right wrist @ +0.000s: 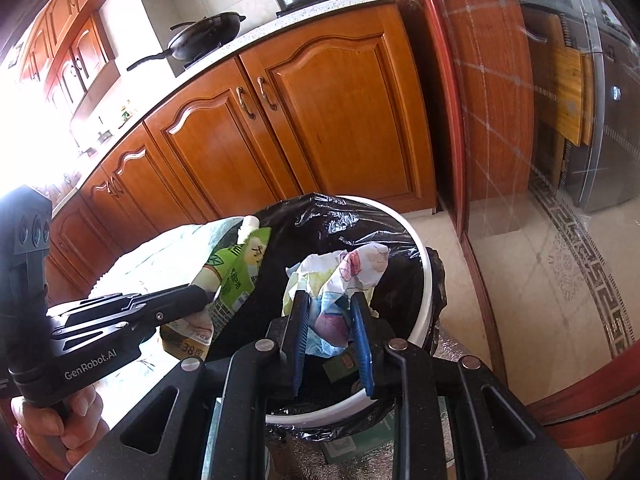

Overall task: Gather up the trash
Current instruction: 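Carry the pouch and tissue over the bin and open both tools, then move both tools back to the table toward the white foam block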

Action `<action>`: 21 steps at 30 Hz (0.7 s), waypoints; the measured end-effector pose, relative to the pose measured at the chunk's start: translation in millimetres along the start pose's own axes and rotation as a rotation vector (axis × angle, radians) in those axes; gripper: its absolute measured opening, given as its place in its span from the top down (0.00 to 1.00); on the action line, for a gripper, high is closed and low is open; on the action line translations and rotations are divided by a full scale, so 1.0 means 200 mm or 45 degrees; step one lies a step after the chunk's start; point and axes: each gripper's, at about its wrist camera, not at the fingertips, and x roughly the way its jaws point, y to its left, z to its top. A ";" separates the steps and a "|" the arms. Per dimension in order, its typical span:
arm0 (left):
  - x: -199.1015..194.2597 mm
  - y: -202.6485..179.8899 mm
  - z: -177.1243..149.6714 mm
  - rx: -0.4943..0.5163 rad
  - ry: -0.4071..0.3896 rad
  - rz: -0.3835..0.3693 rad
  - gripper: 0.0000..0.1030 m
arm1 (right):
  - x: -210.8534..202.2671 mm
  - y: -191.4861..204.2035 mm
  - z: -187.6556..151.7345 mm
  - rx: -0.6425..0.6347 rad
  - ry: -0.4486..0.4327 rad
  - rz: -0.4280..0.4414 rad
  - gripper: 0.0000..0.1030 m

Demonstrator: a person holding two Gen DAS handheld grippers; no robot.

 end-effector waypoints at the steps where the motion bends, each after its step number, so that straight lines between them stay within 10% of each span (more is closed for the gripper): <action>1: 0.00 0.00 0.00 0.002 0.000 0.003 0.91 | 0.00 0.00 0.00 0.006 0.002 0.002 0.72; 21: -0.37 0.20 -0.22 -0.209 -0.165 -0.034 0.80 | -0.13 0.08 -0.14 0.070 -0.058 0.060 0.62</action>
